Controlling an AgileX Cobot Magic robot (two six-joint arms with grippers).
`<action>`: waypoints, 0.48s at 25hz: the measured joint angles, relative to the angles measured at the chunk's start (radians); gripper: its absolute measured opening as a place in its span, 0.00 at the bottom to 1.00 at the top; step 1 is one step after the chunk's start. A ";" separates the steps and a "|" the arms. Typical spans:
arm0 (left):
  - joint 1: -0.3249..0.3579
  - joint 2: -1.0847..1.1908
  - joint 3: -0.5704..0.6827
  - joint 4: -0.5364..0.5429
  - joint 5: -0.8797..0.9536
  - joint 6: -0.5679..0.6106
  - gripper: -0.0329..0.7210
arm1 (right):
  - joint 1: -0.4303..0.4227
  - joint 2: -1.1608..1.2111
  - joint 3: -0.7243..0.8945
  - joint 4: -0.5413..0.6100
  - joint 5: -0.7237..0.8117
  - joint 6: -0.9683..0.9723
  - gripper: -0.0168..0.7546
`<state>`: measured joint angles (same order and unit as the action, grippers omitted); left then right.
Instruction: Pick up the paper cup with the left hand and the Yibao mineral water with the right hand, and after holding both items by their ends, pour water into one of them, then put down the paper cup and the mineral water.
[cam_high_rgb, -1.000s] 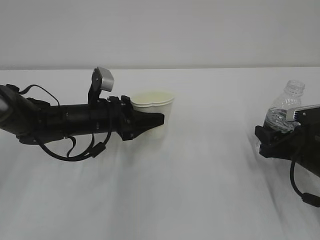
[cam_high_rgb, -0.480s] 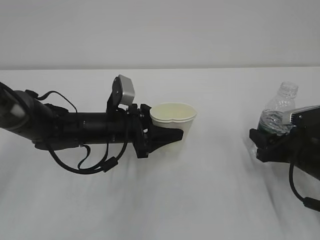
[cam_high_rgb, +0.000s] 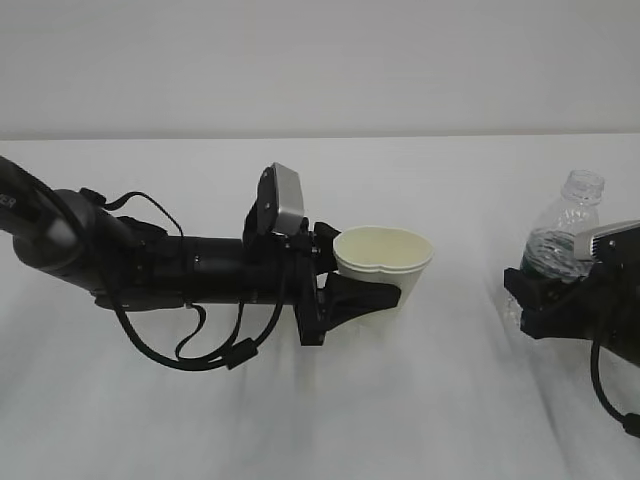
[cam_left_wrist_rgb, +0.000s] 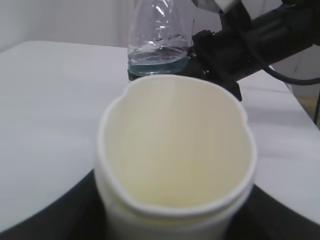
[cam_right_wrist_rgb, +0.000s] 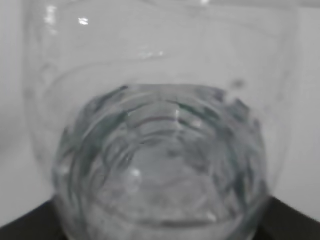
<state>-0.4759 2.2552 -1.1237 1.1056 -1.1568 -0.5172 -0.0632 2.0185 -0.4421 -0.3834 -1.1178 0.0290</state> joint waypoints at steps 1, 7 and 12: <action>-0.005 0.000 0.000 0.000 0.000 0.000 0.61 | 0.000 0.000 0.004 0.000 0.000 -0.002 0.60; -0.017 0.000 0.000 0.000 0.000 0.000 0.61 | 0.000 -0.017 0.014 0.000 0.000 -0.006 0.60; -0.017 0.000 0.000 -0.002 0.000 0.000 0.61 | 0.000 -0.082 0.017 0.000 0.000 0.007 0.60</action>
<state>-0.4933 2.2552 -1.1237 1.1038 -1.1568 -0.5172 -0.0632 1.9369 -0.4255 -0.3834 -1.1178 0.0357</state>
